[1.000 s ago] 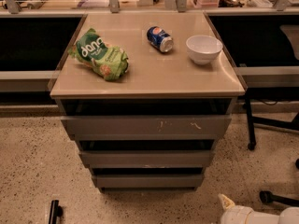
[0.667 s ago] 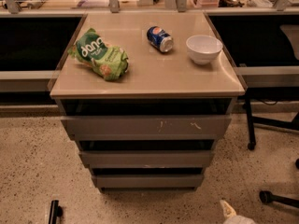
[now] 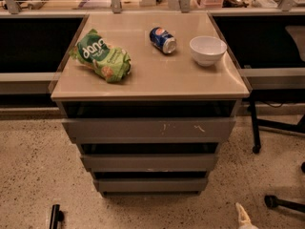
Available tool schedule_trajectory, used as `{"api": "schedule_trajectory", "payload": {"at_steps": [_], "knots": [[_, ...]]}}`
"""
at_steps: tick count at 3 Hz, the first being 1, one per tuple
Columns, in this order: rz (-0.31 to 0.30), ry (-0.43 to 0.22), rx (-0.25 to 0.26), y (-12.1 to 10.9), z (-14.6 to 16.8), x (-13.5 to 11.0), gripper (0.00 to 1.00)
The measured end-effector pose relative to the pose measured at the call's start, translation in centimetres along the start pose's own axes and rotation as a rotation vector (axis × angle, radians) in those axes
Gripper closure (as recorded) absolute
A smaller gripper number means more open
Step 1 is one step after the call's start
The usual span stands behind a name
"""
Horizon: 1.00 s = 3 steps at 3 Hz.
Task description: Open bottom drawer
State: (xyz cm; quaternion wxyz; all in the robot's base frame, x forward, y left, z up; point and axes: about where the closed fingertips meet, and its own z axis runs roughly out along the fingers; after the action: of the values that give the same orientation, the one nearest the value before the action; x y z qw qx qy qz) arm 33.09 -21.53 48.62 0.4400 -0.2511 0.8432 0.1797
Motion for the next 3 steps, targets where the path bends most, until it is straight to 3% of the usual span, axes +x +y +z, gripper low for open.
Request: {"api": "schedule_trajectory", "payload": {"at_steps": [1,2,3], "knots": [[0.053,-0.035,-0.025,0.4,1.9,1.2,0.0],[0.054,-0.034,-0.027,0.6,1.9,1.2,0.0],[0.093,-0.075,-0.015,0.6,2.9,2.4,0.0]]}}
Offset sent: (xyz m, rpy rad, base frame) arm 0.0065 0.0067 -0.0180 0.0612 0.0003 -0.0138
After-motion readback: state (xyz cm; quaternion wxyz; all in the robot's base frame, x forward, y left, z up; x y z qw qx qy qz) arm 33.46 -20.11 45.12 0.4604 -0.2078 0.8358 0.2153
